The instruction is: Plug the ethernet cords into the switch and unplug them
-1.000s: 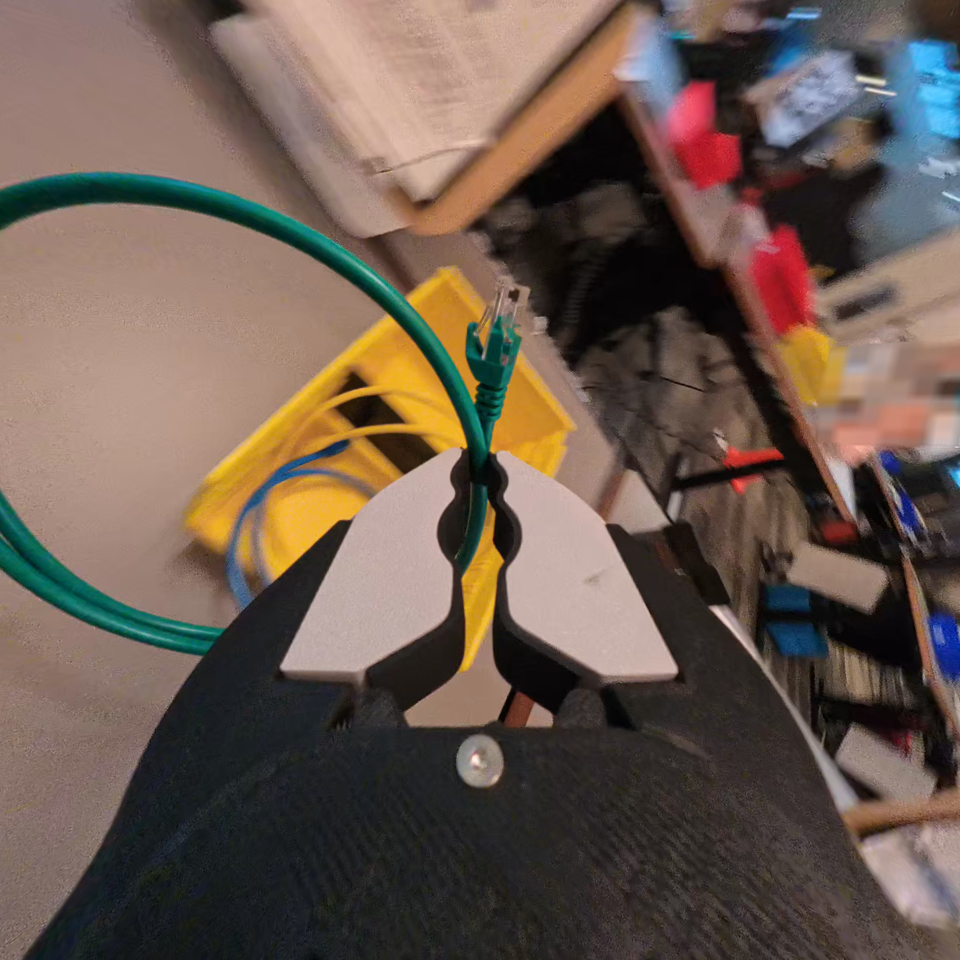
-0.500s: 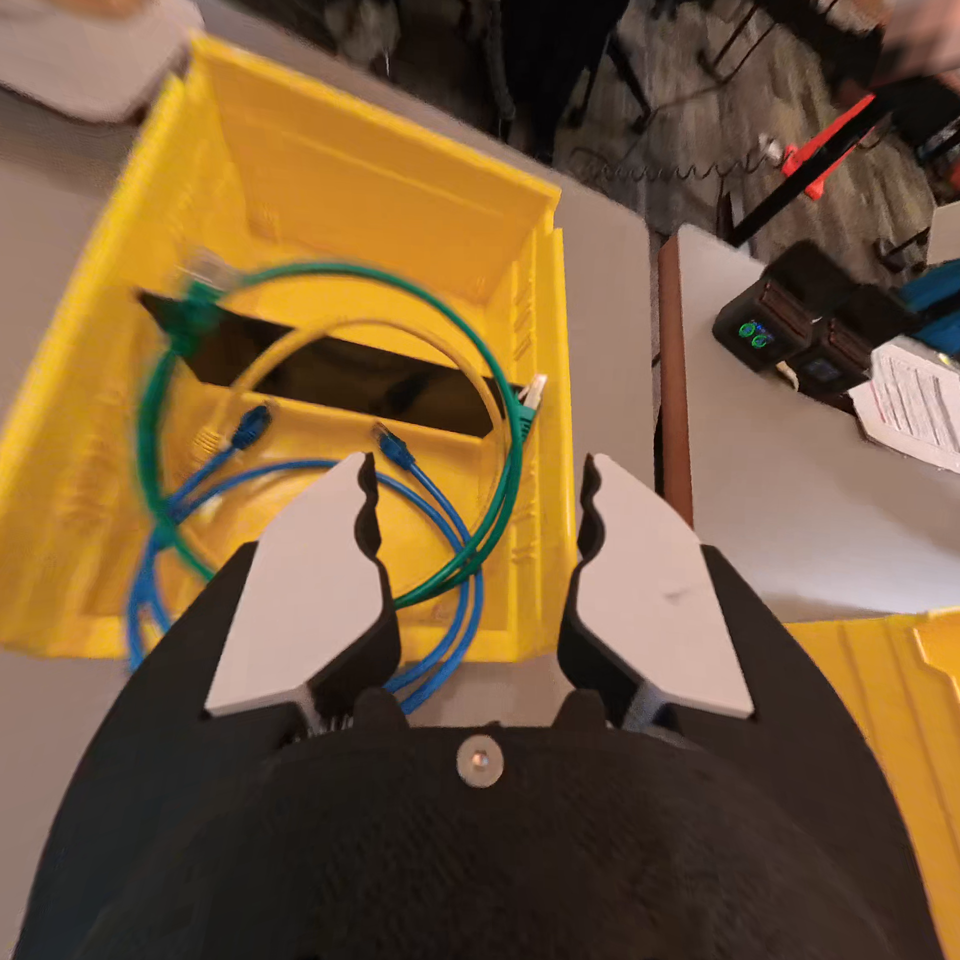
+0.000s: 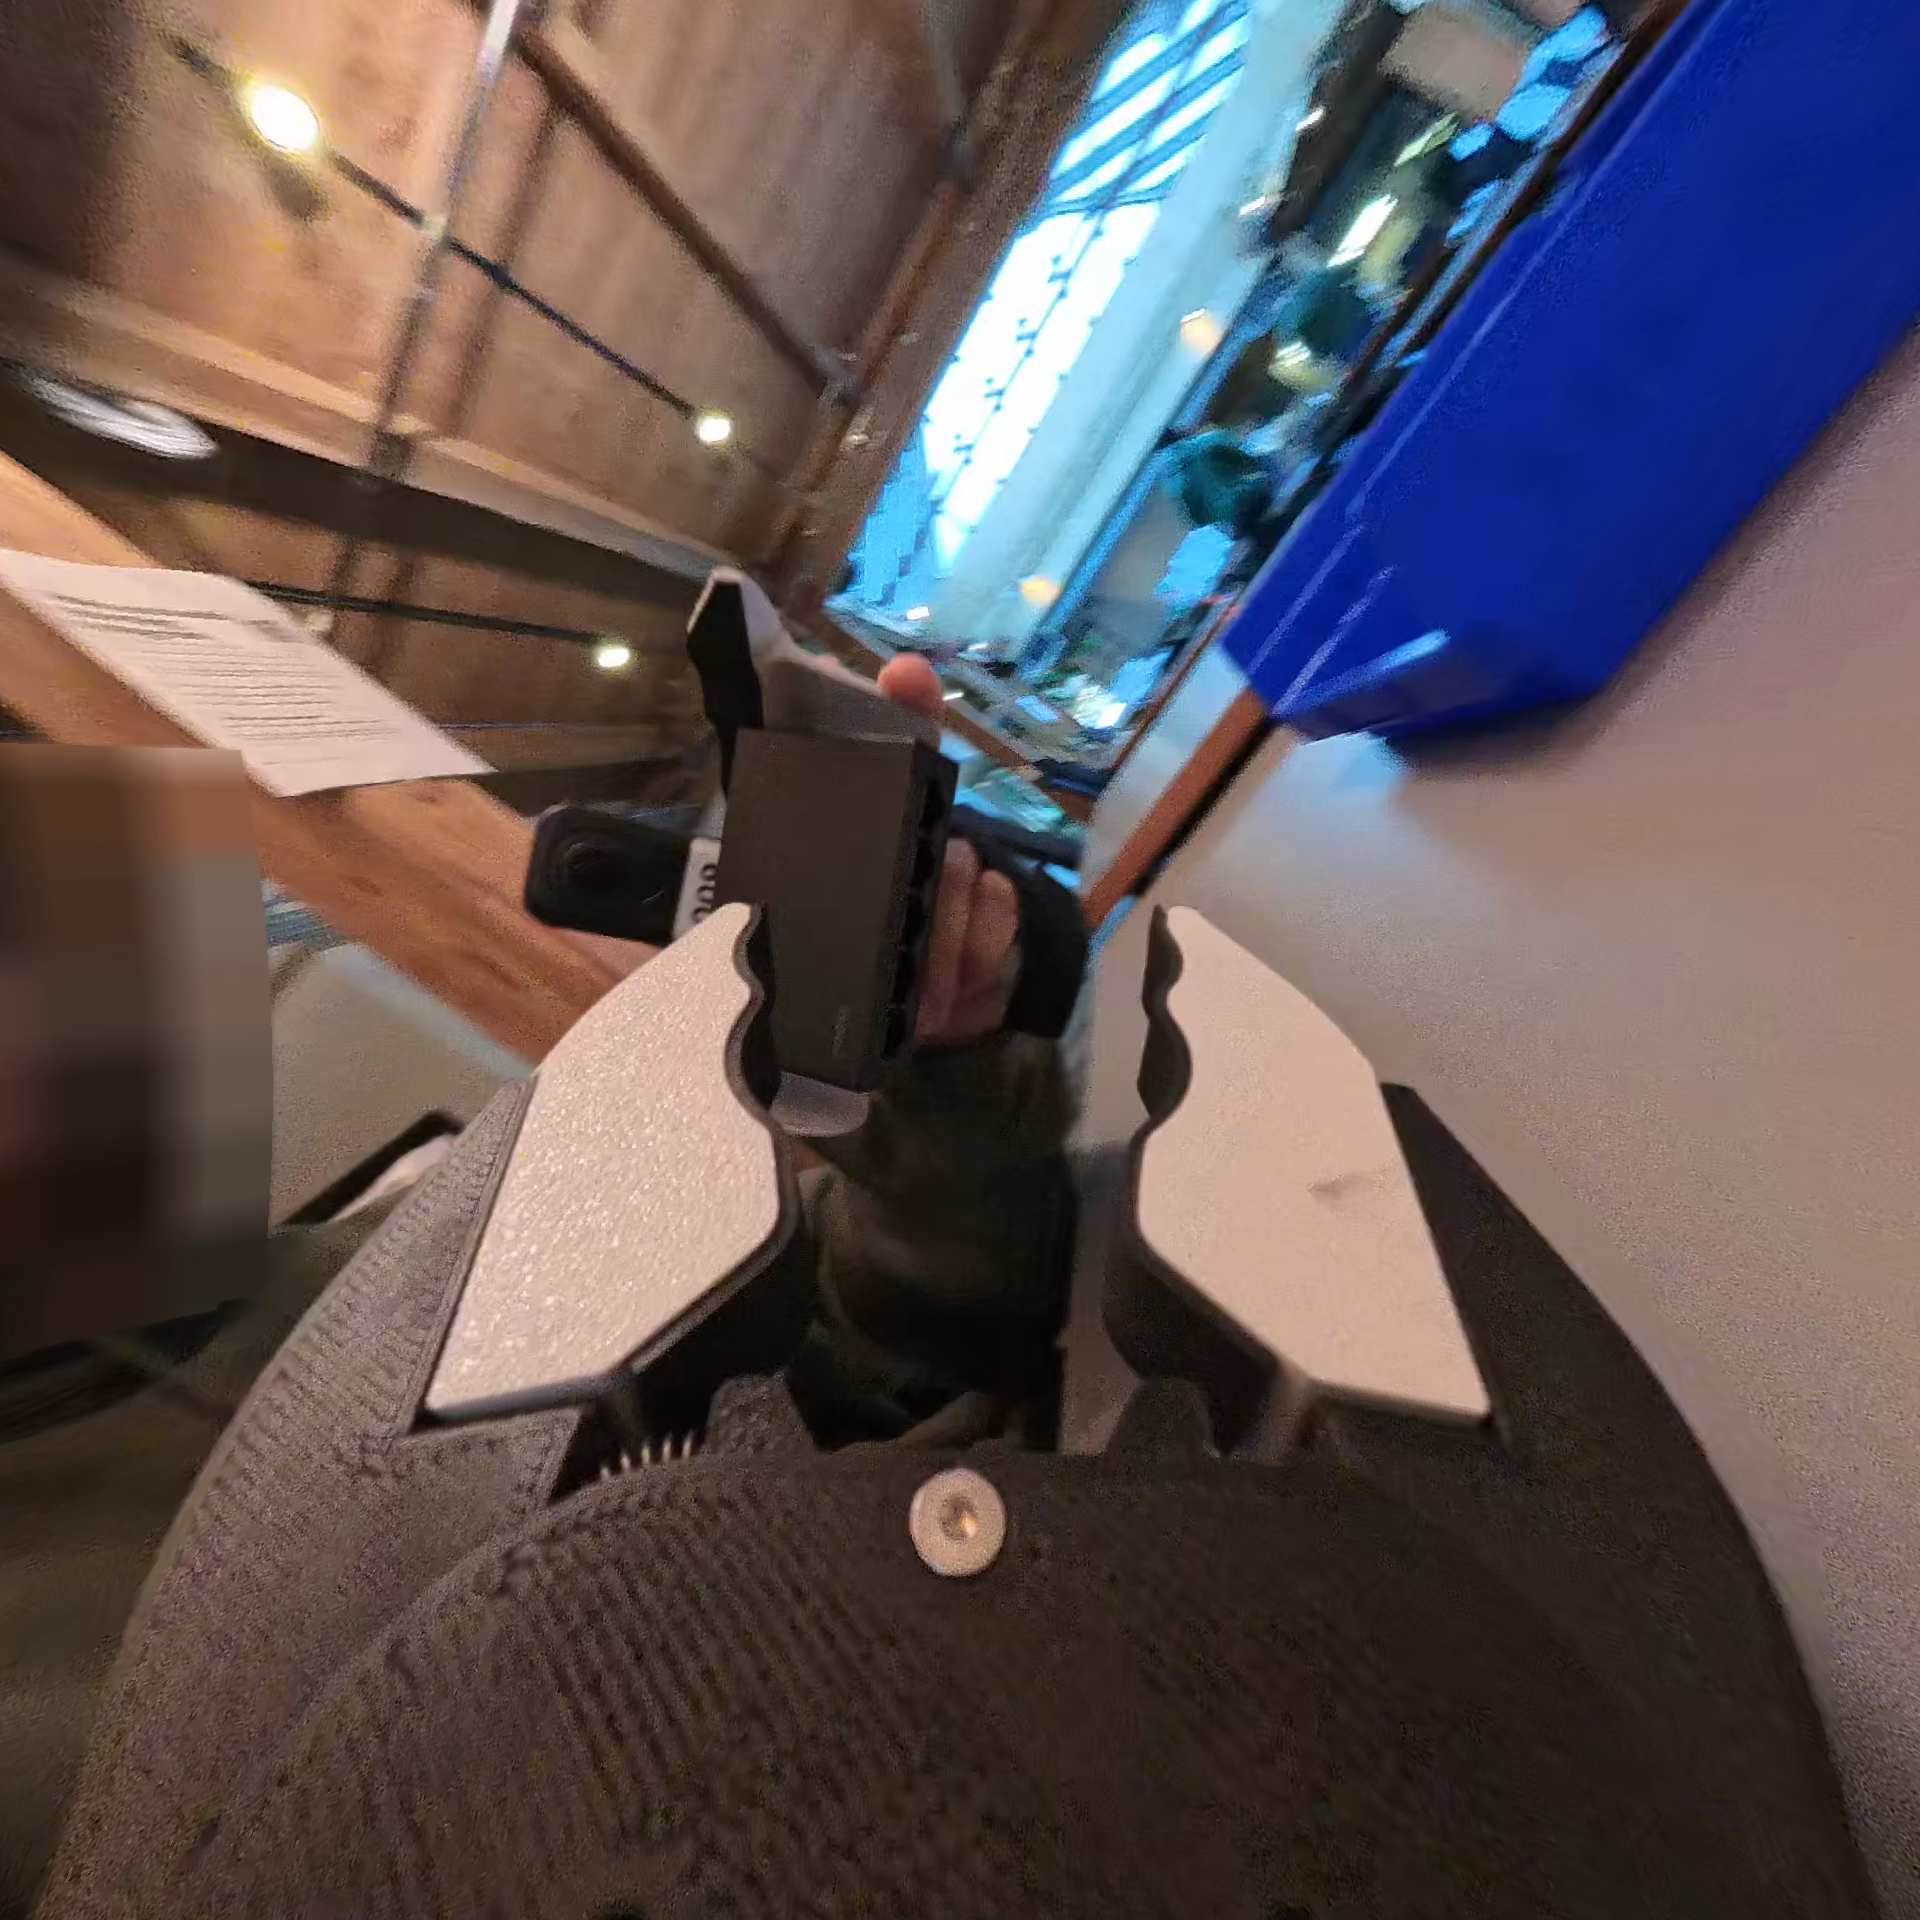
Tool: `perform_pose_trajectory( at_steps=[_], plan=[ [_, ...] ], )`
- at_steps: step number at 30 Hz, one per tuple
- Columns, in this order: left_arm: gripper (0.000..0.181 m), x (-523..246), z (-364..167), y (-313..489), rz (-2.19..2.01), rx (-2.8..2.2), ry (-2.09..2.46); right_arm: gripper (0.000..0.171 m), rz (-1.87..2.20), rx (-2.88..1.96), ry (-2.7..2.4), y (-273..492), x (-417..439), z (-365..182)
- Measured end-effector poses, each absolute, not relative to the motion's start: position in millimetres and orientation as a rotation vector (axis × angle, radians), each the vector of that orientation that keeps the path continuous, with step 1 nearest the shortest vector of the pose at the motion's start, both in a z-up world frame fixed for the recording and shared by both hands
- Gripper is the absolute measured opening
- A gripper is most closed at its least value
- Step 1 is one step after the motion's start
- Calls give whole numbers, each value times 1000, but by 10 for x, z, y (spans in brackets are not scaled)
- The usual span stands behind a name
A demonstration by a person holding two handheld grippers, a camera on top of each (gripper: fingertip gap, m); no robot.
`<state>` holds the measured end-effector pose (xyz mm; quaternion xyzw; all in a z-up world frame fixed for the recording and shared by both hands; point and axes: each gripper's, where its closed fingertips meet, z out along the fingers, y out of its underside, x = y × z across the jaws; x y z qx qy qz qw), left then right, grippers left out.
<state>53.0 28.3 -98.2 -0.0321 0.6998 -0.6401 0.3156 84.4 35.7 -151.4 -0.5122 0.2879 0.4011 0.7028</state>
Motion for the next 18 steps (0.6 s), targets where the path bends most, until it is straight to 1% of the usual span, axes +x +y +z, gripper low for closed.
perform_pose_trajectory(
  at_steps=[4,8,11,12,15,18],
  plan=[
    [122,468,-929,275,-1726,-56,1837,68,1038,-1110,563,623,600,-1504],
    [122,464,-988,255,-1746,-53,1859,66,1146,-1027,542,744,495,-1446],
    [122,446,-1029,216,-1750,-36,1872,54,1209,-941,519,741,464,-1391],
    [122,446,-1050,207,-1739,-29,1879,36,1212,-921,493,717,454,-1368],
    [122,441,-1078,203,-1720,-7,1887,32,1155,-963,471,687,460,-1378],
    [121,478,-1100,226,-1644,16,1878,31,1013,-1035,464,634,522,-1359]
  ],
)
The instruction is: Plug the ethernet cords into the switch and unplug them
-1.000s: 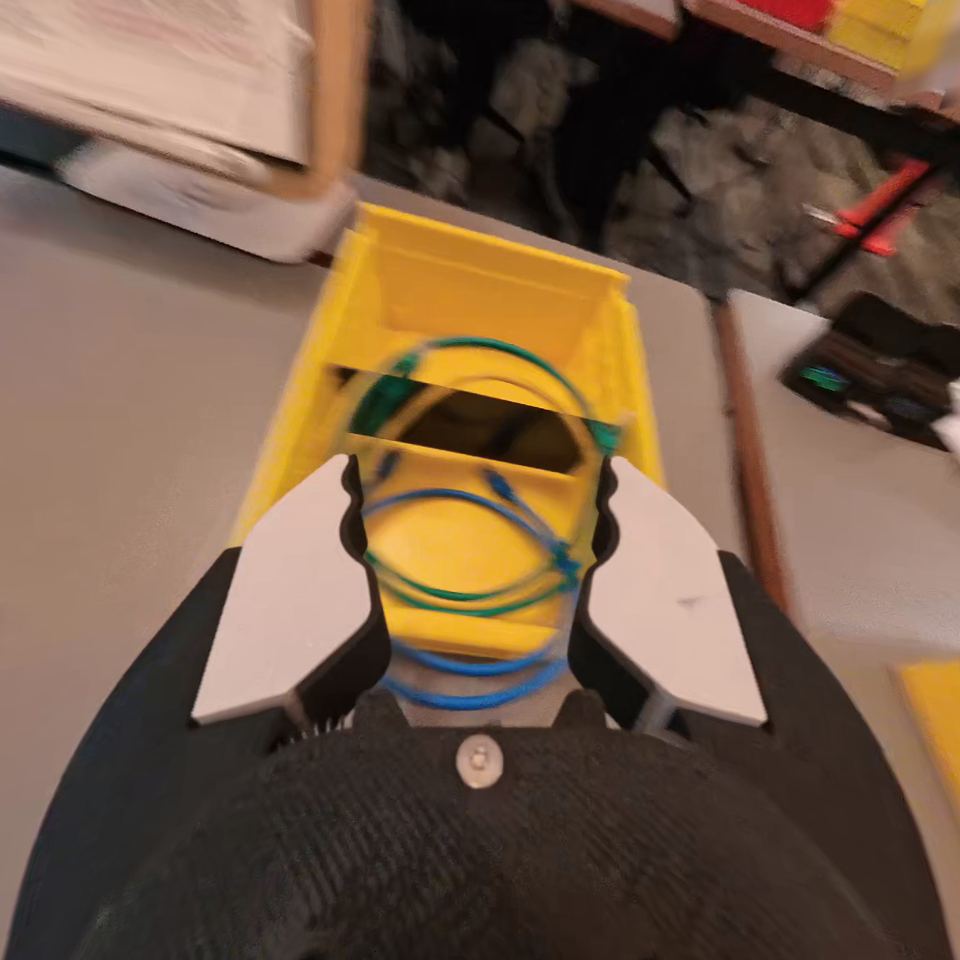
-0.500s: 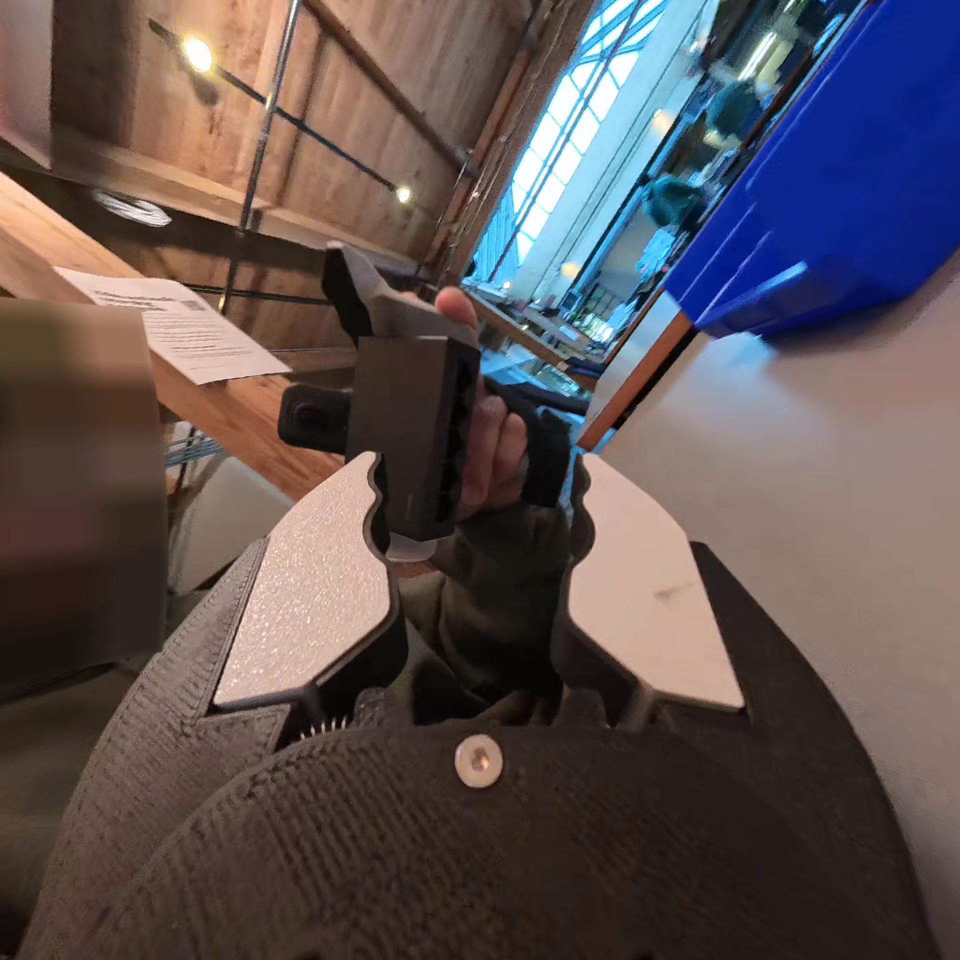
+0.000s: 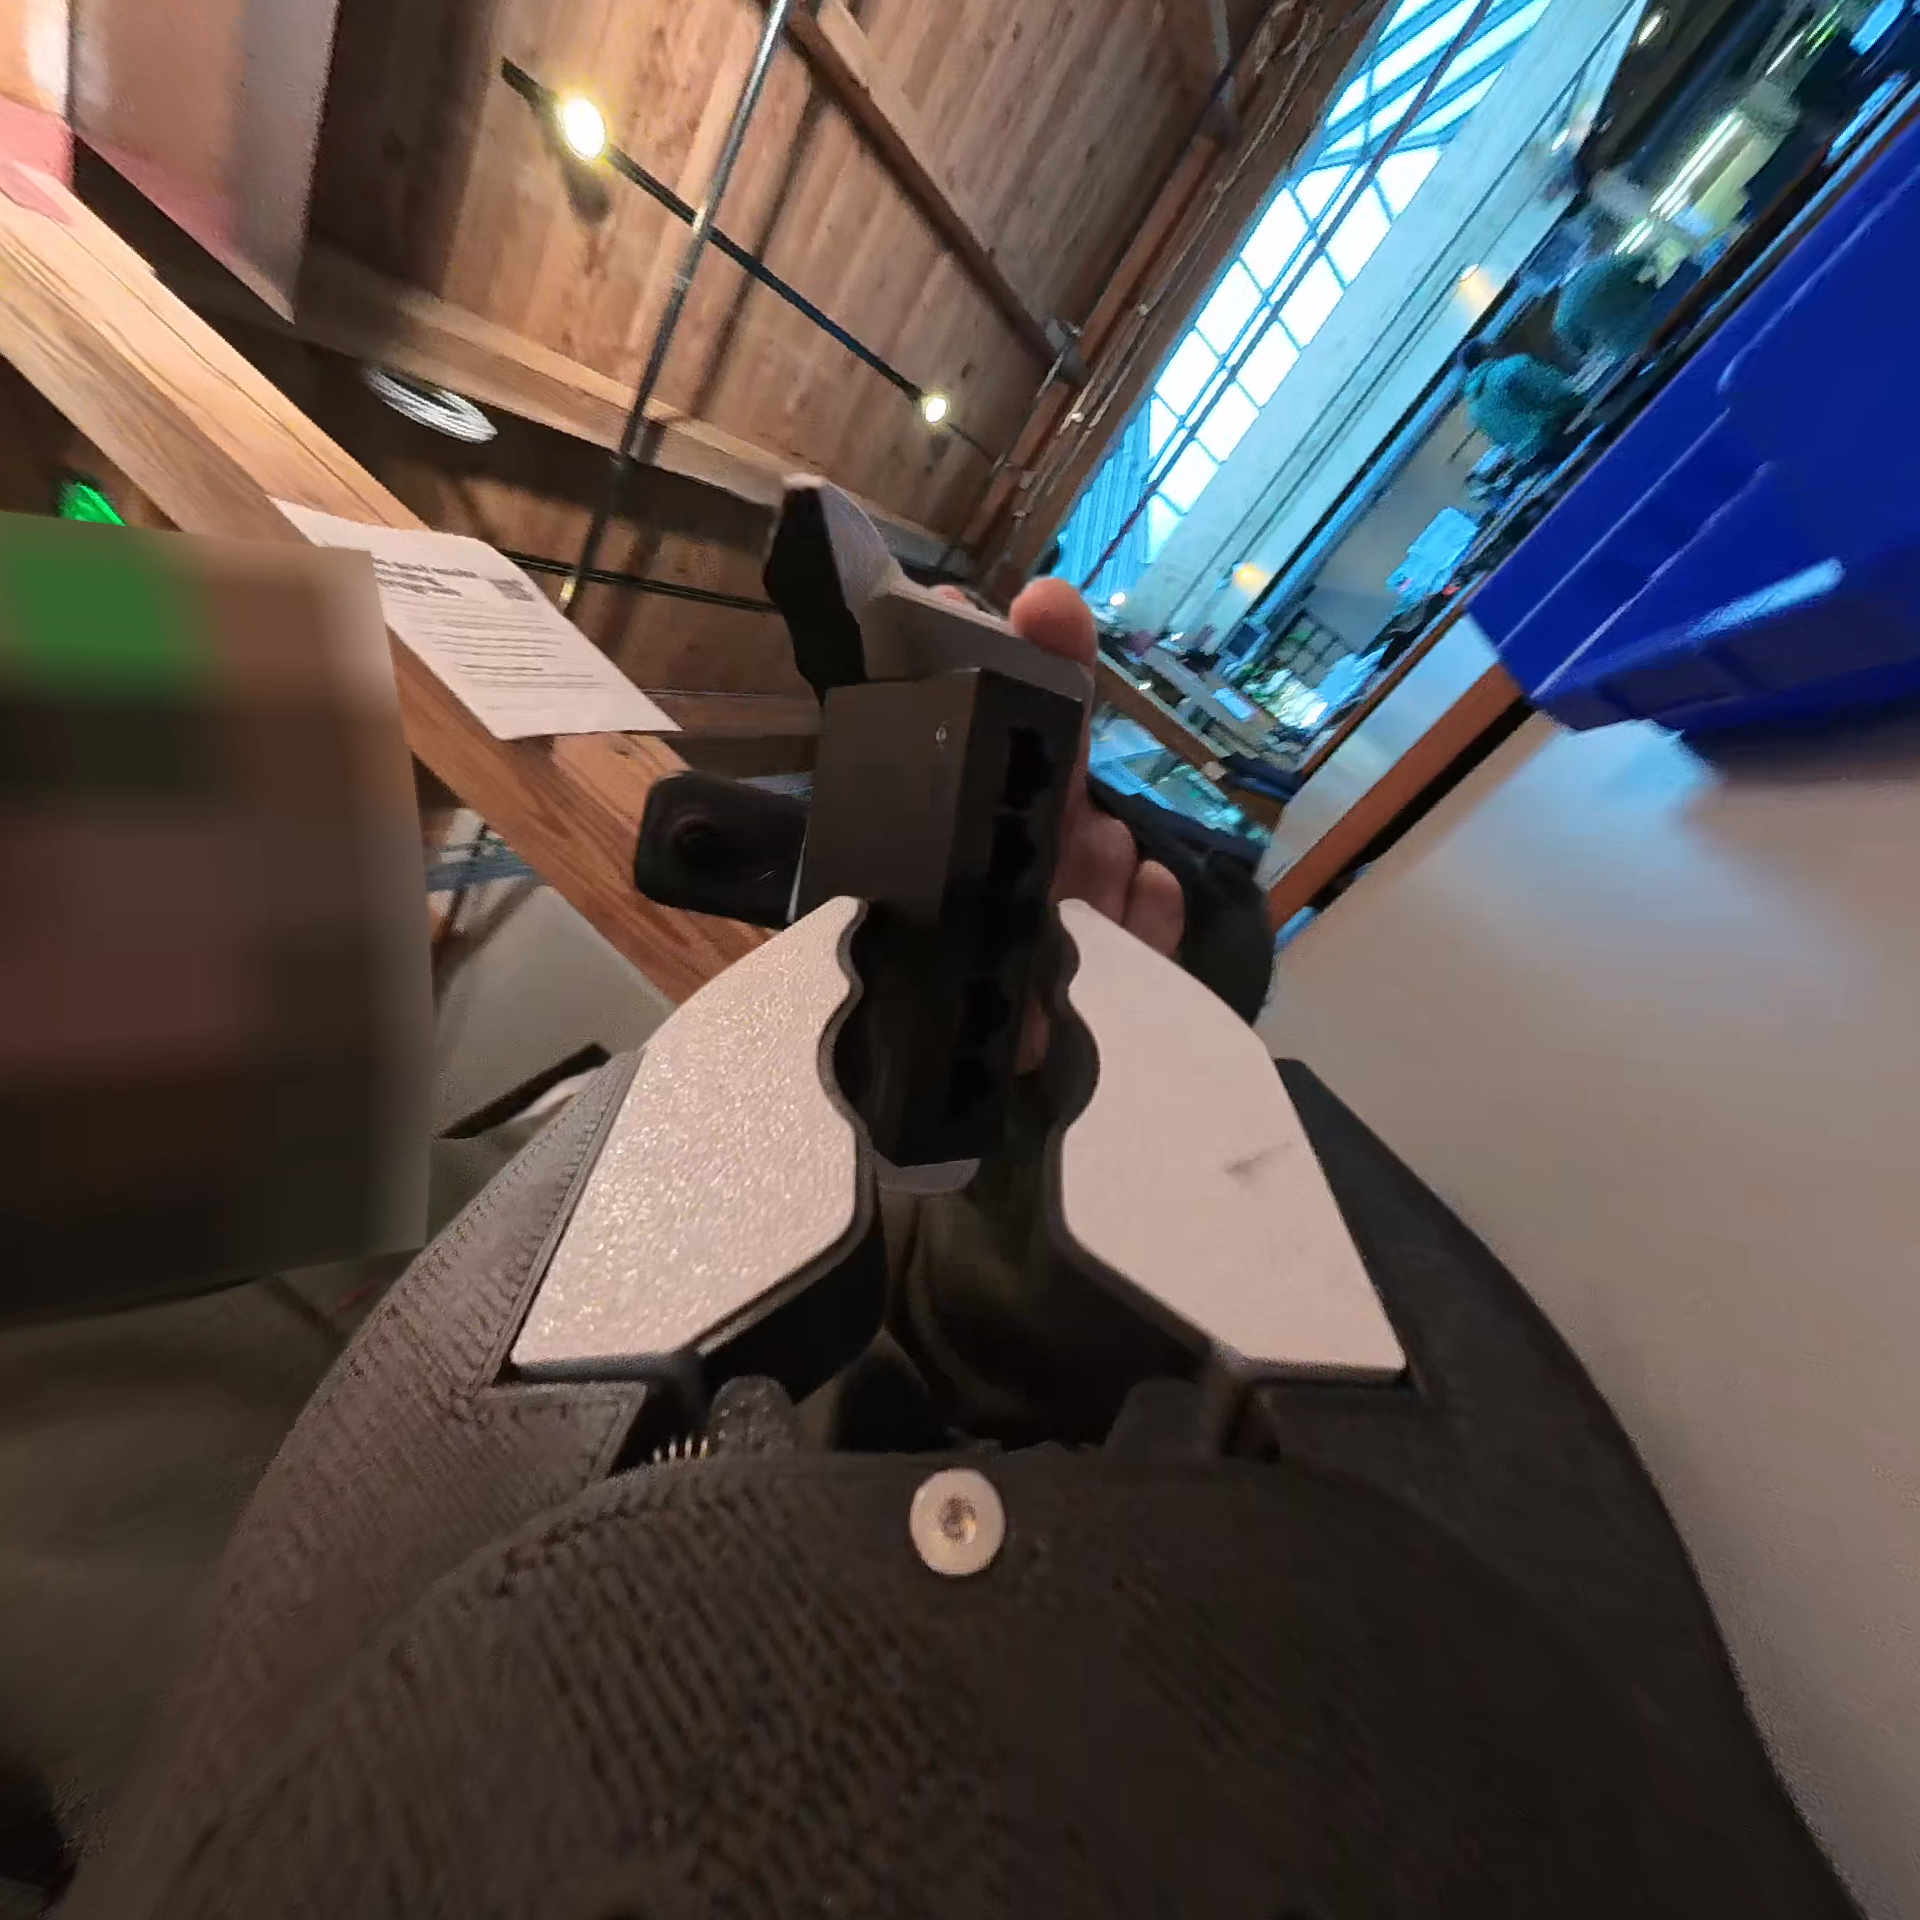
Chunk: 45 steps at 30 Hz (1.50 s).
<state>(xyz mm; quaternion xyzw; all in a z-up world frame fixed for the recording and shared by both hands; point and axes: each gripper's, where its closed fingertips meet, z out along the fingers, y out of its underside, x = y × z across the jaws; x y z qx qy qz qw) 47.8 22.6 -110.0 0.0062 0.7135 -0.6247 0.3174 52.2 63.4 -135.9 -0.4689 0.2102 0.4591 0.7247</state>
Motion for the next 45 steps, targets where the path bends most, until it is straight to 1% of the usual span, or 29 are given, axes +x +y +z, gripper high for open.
perform_pose_trajectory(
  at_steps=[5,6,7,11,14,16,17,19,20,21,26,28,30,31,32,35,39,41,45],
  plan=[
    [122,611,-1263,306,-1482,-1,1932,26,724,-1196,487,522,663,-1340],
    [119,601,-1246,305,-1515,-19,1928,26,665,-1215,478,498,683,-1309],
    [110,571,-1199,299,-1593,-51,1917,26,600,-1220,465,462,710,-1264],
    [103,653,-1029,376,-1897,-354,1902,26,382,-1254,407,310,779,-1121],
    [99,745,-1165,439,-1968,-543,2015,26,202,-1308,311,214,754,-1023],
    [80,623,-1279,401,-2056,-511,2160,26,92,-1405,238,192,712,-1043],
    [76,567,-1301,389,-2109,-492,2205,26,56,-1465,201,191,684,-1083],
    [47,517,-1308,389,-2191,-468,2229,26,-15,-1553,158,187,663,-1168],
    [35,533,-1323,397,-2202,-476,2228,26,-19,-1576,140,189,641,-1201],
    [29,540,-1344,405,-2205,-476,2236,26,-11,-1580,137,193,628,-1214],
    [27,577,-1381,462,-2149,-408,2210,27,-54,-1637,152,238,661,-1368],
    [27,589,-1317,490,-2214,-439,2179,40,-57,-1619,159,237,671,-1377],
    [27,564,-1280,516,-2252,-413,2171,48,-25,-1633,165,239,658,-1429],
    [27,551,-1298,521,-2234,-396,2190,56,2,-1632,164,255,633,-1438],
    [27,524,-1326,516,-2214,-368,2224,57,36,-1631,150,277,584,-1439],
    [27,430,-1393,475,-2170,-288,2306,57,39,-1671,120,359,530,-1491],
    [27,375,-1444,420,-2108,-235,2353,50,116,-1791,57,470,368,-1698],
    [27,370,-1472,407,-2077,-233,2376,35,87,-1831,39,504,368,-1778],
    [27,335,-1487,403,-2075,-209,2401,34,134,-1844,32,581,306,-1829]
  ],
)
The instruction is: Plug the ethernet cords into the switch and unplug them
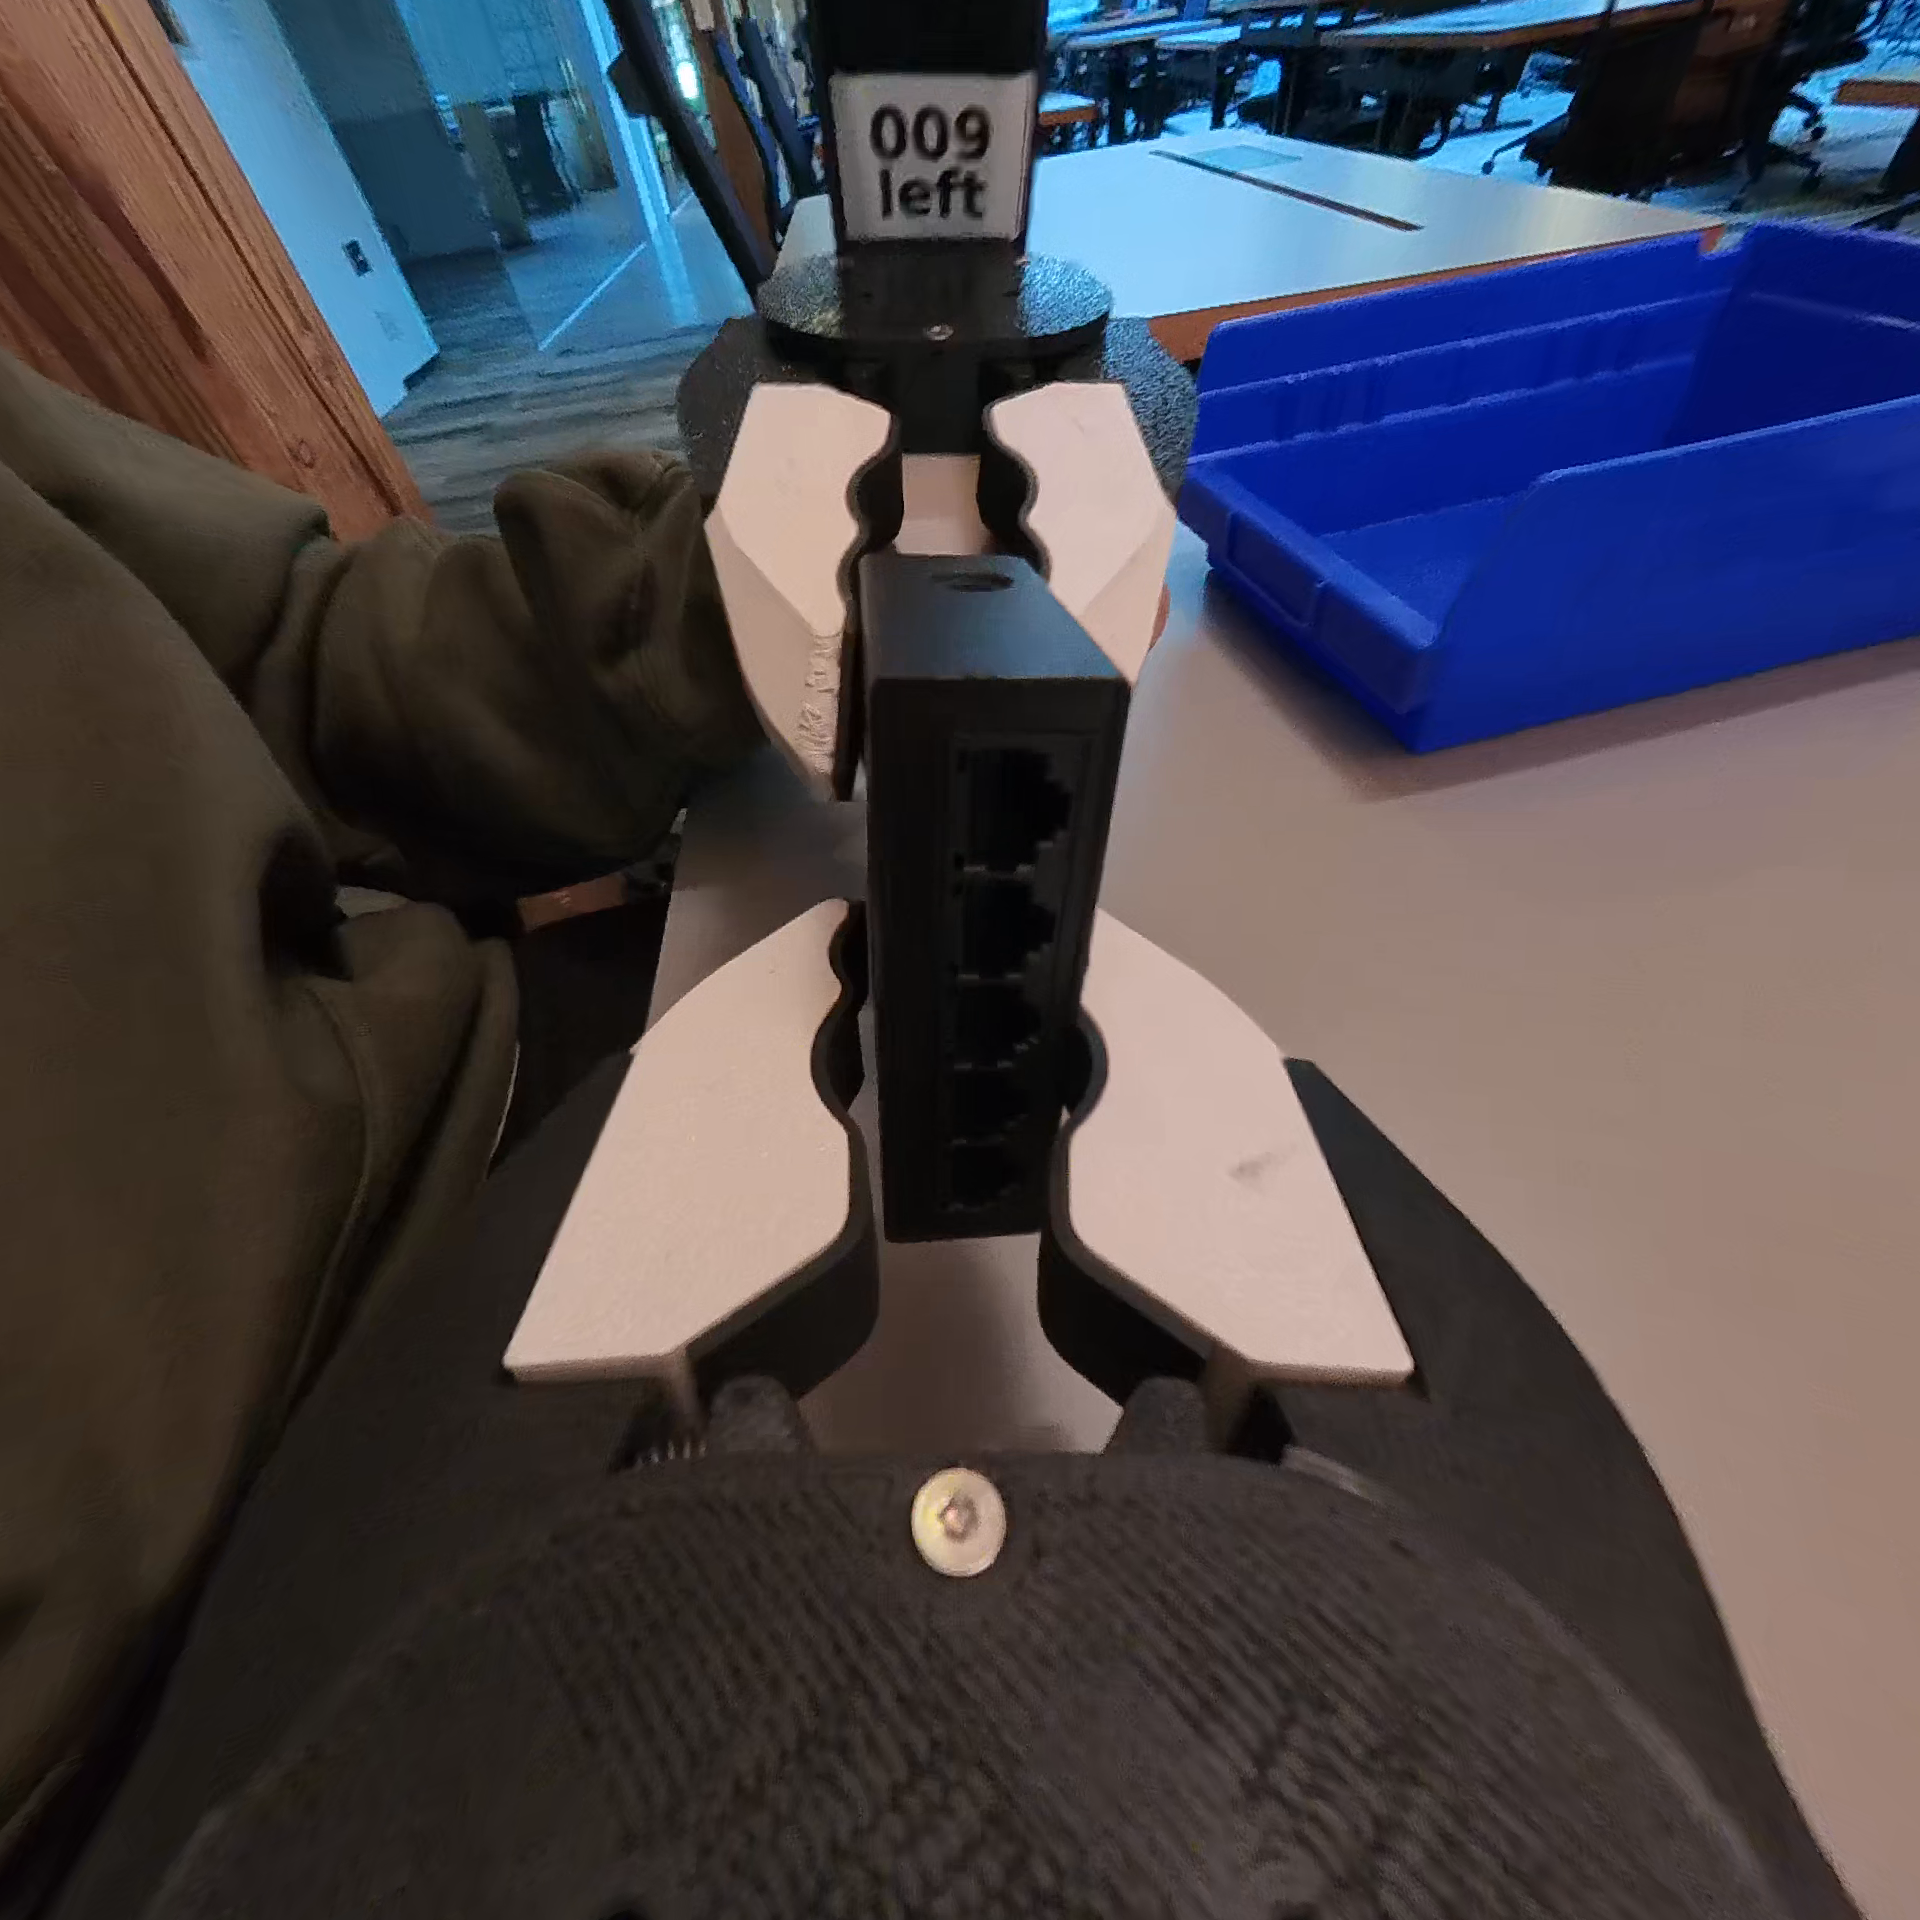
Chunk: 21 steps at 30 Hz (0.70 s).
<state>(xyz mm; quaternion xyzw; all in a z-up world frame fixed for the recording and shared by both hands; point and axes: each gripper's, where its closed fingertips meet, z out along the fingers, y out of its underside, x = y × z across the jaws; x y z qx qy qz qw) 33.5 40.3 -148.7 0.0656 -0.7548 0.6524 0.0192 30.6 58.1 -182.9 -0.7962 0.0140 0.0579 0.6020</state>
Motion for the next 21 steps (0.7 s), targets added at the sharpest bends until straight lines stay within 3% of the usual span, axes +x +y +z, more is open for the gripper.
perform_pose_trajectory(
  at_steps=[8,11,15,21],
  plan=[
    [27,361,-1507,441,2037,224,-2364,30,117,-1901,37,625,333,-1907],
    [52,574,-1357,537,2200,403,-2311,30,2,-1908,157,484,605,-1908],
    [63,791,-1540,658,2133,592,-2426,31,-251,-1895,350,18,1156,-1712],
    [62,764,-2073,553,1806,549,-2660,30,-779,-2131,584,-1178,2582,-1152]
  ],
)
